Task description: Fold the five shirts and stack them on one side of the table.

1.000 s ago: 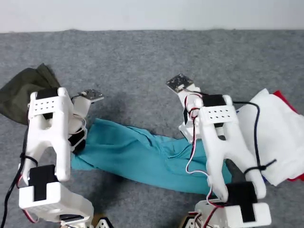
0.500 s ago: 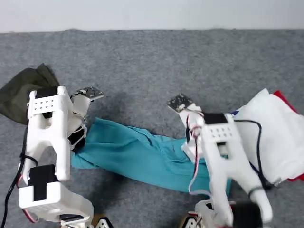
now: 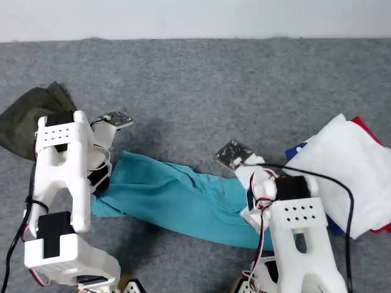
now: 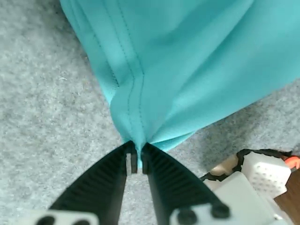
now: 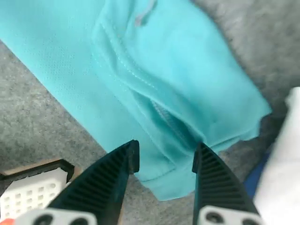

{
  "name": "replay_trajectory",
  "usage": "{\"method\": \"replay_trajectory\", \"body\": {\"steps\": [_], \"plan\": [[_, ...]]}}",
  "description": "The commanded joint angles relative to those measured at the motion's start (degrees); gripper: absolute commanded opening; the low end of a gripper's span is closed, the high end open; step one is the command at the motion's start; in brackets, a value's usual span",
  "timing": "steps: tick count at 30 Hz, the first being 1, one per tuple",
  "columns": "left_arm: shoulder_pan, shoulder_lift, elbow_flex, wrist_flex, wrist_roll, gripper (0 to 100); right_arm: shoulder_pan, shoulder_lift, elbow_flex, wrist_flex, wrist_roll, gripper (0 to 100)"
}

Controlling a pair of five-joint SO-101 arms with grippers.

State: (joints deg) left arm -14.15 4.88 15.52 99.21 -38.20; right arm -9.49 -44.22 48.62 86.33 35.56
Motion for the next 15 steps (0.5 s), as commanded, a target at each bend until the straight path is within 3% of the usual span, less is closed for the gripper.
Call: {"method": "replay_trajectory", "body": {"steps": [1, 8, 12, 15], "plan": [[0.5, -1.2, -2.6, 1.2, 3.2, 2, 0.7, -1.2, -6.8, 0.0, -0.4, 19.8], [-0.3, -1.2, -2.3, 1.3, 9.3, 2, 0.4, 10.7, -2.6, -9.9, -2.4, 19.8], [0.1, -0.7, -2.2, 1.3, 9.6, 9, 0.3, 20.3, 5.7, -22.8, -1.8, 19.8], [2.8, -1.3, -3.6, 1.2, 9.8, 15, 0.2, 25.7, 7.3, -26.8, -1.8, 19.8]]}}
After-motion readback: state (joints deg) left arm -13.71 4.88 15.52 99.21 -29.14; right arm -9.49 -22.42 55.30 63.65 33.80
